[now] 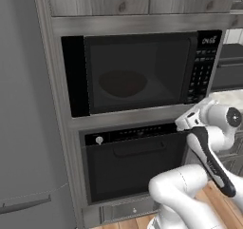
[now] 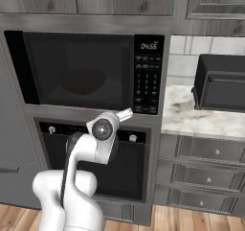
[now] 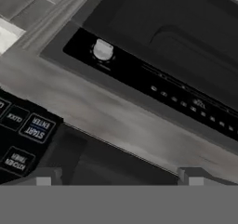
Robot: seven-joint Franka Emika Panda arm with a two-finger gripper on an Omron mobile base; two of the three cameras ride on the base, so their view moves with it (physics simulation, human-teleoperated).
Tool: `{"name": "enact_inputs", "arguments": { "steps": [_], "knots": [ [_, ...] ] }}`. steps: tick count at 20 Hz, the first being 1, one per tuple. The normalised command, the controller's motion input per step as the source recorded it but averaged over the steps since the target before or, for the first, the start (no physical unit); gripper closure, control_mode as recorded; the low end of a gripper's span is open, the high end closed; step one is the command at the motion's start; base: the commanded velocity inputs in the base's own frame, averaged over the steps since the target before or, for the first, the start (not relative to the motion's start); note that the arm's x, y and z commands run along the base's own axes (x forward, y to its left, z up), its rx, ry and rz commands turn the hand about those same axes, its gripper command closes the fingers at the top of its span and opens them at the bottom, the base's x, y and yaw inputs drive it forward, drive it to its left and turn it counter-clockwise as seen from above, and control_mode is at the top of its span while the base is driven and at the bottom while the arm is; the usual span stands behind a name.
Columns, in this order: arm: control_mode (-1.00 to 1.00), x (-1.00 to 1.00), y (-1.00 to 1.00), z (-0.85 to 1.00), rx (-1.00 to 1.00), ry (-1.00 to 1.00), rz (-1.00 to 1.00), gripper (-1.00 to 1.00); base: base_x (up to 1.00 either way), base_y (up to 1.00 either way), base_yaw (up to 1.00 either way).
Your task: Pick the bell pepper from the sink and place it in the bowl. Then pick the bowl and place it in the microwave. Then close the microwave door and press the start button.
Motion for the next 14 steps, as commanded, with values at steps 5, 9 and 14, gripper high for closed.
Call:
{"name": "enact_inputs", "arguments": {
  "steps": [5,9,14],
  "knots": [
    [-1.00,-0.37,-0.65,0.02,0.00,-0.21,0.29,-1.00,0.00,0.00,0.00],
    [-1.00,-0.56,-0.53,0.00,0.17,-0.07,0.11,-1.00,0.00,0.00,0.00],
    [-1.00,-0.36,-0.13,0.04,0.29,-0.01,-0.10,-1.00,0.00,0.00,0.00]
  ]
}}
